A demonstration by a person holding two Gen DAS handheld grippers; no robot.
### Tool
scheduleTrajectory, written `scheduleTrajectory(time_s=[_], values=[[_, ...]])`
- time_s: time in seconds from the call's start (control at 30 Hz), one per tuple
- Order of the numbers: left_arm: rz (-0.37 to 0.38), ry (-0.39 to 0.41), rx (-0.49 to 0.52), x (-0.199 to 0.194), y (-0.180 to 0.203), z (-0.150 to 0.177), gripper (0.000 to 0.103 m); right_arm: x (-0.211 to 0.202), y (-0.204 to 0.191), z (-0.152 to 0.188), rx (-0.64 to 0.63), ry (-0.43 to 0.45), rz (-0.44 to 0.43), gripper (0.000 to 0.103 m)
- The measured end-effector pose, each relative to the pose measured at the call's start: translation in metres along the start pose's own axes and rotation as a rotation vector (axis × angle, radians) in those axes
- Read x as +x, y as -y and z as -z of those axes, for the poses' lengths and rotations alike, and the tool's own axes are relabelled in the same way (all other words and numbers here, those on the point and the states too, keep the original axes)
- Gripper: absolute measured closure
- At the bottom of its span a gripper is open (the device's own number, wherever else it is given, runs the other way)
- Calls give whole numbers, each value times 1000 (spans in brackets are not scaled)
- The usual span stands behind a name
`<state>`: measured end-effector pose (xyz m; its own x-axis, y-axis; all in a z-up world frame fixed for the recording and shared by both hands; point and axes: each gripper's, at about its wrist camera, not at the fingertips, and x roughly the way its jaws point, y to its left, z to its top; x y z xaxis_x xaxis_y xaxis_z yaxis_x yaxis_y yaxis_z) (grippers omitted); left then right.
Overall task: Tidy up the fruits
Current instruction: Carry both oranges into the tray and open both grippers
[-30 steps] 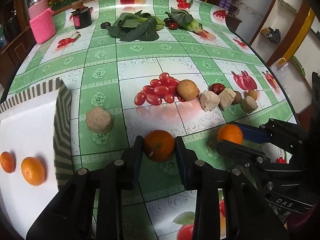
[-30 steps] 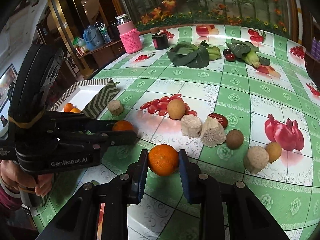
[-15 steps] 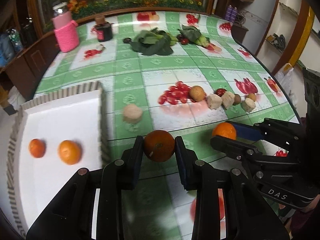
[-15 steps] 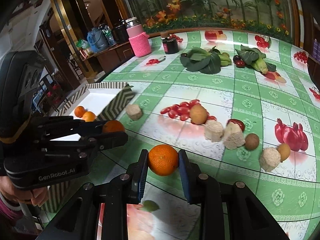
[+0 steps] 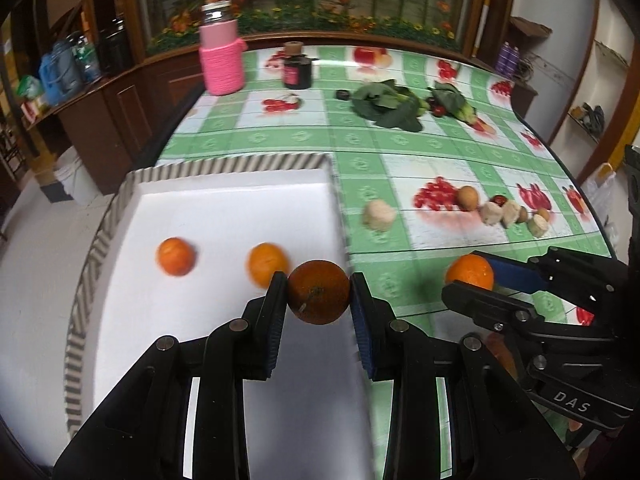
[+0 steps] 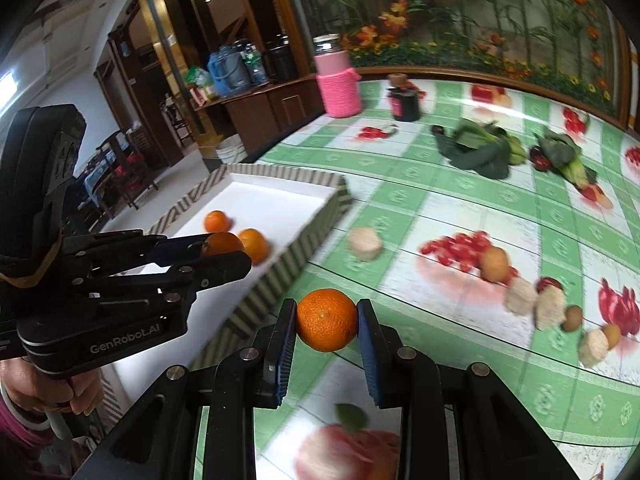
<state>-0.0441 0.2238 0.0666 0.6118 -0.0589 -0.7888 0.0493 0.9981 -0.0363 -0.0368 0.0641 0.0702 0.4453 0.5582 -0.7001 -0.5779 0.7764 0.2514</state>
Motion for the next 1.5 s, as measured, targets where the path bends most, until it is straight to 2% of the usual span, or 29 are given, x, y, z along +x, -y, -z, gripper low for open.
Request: scheduleTrajectory(time_s=[0.33, 0.6, 0.9, 1.1, 1.13, 1.2, 1.27, 1.5], values=[[-48, 3, -54, -6, -44, 14, 72, 20, -33, -8, -36, -24, -24, 74], [-61, -47, -133, 5, -84, 25, 72, 38, -58, -20, -87, -43, -54, 74], [-82, -85, -143, 22, -96, 32, 72, 80, -76, -25, -142, -120, -67, 74], [-86, -110, -162, 30, -102, 31, 72, 92, -79, -27, -163, -121, -58, 73], [-79, -113, -168, 30, -103, 31, 72, 93, -79, -27, -167, -117, -62, 72], [-70, -112, -178, 30, -105, 31, 72, 93, -77, -28, -159, -113, -82, 61], [-70, -108, -182, 29, -106, 30, 72, 93, -77, -28, -150, -108, -122, 54], [-68, -105, -177, 28, -103, 28, 70, 84, -82, -26, -168, -95, -122, 53]])
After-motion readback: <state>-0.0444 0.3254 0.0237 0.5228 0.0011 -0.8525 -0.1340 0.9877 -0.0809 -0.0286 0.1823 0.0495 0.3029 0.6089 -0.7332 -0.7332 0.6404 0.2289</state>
